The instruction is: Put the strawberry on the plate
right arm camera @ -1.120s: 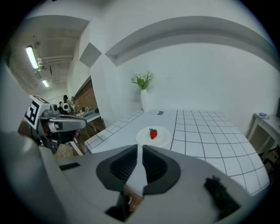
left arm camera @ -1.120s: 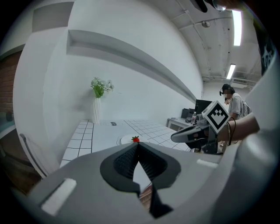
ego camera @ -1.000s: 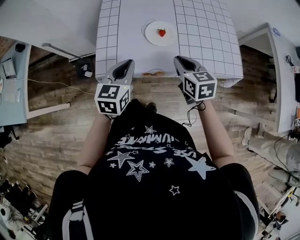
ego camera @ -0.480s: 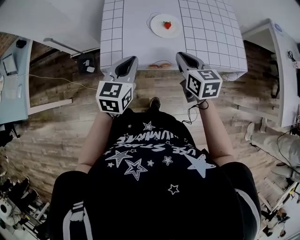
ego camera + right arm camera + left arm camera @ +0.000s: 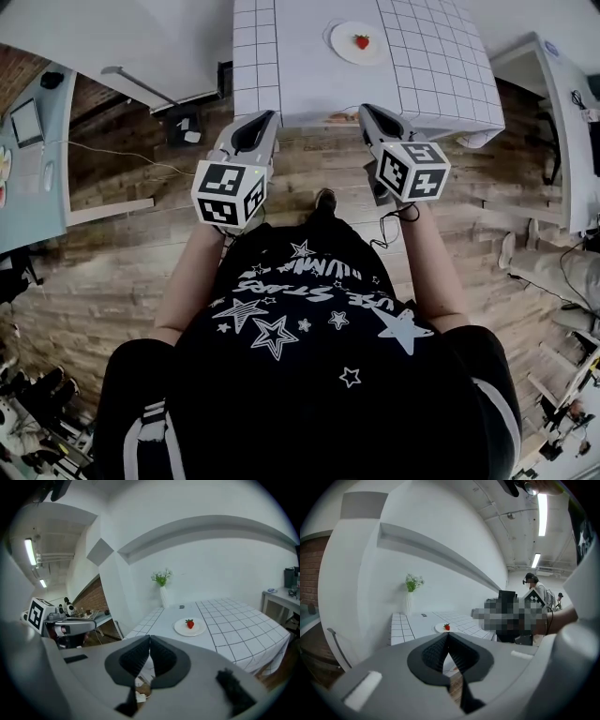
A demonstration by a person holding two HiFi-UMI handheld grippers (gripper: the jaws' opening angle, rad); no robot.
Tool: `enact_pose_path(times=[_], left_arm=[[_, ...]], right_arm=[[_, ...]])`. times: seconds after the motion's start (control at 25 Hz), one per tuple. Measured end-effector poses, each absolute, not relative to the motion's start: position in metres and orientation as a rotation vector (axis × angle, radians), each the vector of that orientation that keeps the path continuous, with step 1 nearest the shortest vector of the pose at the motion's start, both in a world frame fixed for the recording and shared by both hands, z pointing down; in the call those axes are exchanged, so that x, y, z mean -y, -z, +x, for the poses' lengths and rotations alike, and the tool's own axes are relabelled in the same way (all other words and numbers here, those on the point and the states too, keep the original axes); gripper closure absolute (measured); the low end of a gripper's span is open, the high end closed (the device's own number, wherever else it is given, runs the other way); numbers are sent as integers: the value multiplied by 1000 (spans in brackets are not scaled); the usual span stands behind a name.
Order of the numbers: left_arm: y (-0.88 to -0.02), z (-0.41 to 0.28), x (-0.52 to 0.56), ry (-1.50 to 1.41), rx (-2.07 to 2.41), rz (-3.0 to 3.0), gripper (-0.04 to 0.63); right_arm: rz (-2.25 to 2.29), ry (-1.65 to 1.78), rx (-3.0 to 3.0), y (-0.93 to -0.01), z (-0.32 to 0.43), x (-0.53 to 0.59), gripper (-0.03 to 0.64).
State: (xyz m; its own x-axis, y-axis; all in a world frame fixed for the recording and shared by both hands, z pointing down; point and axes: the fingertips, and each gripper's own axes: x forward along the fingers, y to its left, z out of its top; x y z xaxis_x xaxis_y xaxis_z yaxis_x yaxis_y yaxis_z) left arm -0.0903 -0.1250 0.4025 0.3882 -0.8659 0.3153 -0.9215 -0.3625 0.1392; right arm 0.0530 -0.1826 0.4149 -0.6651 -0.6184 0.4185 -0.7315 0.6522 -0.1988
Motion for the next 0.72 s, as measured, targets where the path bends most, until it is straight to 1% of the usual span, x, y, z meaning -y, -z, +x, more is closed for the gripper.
enact_pose_path(times=[0.72], left_arm=[[-392, -158, 23, -176, 1443, 2483, 586]], right_arm=[[1329, -459, 2481, -401, 6, 57, 603]])
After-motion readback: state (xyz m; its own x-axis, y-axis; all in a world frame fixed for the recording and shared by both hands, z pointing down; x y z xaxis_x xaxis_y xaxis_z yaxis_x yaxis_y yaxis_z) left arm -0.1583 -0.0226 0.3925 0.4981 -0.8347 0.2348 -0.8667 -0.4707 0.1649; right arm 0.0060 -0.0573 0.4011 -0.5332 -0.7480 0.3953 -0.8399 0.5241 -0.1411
